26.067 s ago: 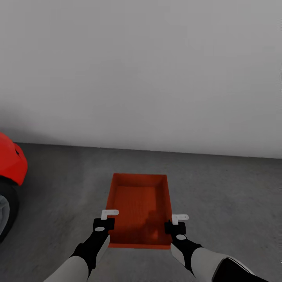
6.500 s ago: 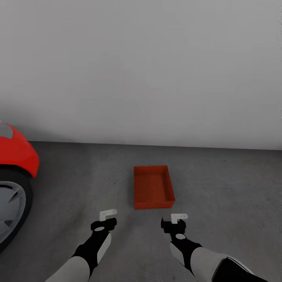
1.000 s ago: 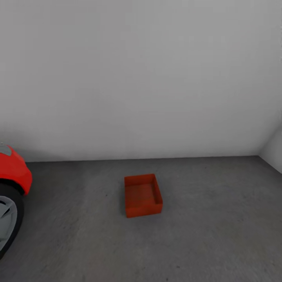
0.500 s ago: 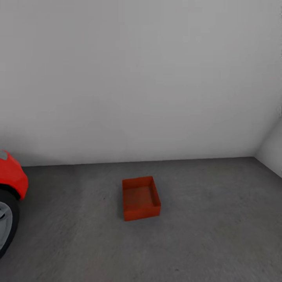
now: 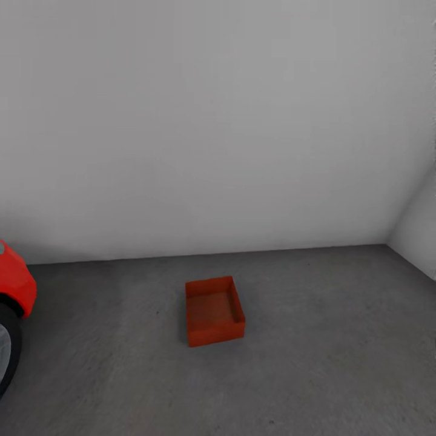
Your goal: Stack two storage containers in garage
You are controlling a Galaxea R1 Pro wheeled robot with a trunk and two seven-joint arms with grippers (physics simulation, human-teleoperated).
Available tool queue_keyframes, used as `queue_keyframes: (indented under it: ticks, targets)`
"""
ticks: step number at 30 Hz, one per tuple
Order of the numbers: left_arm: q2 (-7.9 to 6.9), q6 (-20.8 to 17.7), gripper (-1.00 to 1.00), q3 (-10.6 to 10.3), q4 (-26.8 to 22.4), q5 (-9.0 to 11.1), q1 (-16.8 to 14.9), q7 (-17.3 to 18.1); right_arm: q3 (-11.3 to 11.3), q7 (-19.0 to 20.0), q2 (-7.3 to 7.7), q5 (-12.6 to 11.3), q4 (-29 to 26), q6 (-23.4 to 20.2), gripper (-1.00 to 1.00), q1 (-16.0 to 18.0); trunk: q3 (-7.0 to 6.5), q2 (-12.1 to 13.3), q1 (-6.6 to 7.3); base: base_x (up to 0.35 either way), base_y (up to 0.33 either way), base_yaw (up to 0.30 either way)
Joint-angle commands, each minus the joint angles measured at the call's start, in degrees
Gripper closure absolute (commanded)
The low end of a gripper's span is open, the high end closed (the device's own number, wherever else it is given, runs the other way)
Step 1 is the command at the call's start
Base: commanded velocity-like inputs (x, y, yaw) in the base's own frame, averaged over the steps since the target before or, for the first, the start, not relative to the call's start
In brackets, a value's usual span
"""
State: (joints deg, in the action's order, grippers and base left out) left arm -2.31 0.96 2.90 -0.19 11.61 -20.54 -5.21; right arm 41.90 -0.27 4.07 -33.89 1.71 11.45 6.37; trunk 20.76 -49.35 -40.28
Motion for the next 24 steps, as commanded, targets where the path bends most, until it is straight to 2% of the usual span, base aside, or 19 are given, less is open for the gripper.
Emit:
queue_keyframes:
  ticks: [1,24]
  targets:
    - [0.01,0.1,-1.00,0.3,0.0,0.2,0.0,-0.1,0.5,0.0,-0.03,-0.3,0.1,0.2,-1.00,0.0,-0.03,0.0,-0.01,0.000,0.000,-0.074]
    - [0.01,0.1,-1.00,0.3,0.0,0.2,0.0,-0.1,0.5,0.0,-0.04,-0.3,0.1,0.2,-1.00,0.0,-2.11,0.0,-0.01,0.000,0.000,-0.074]
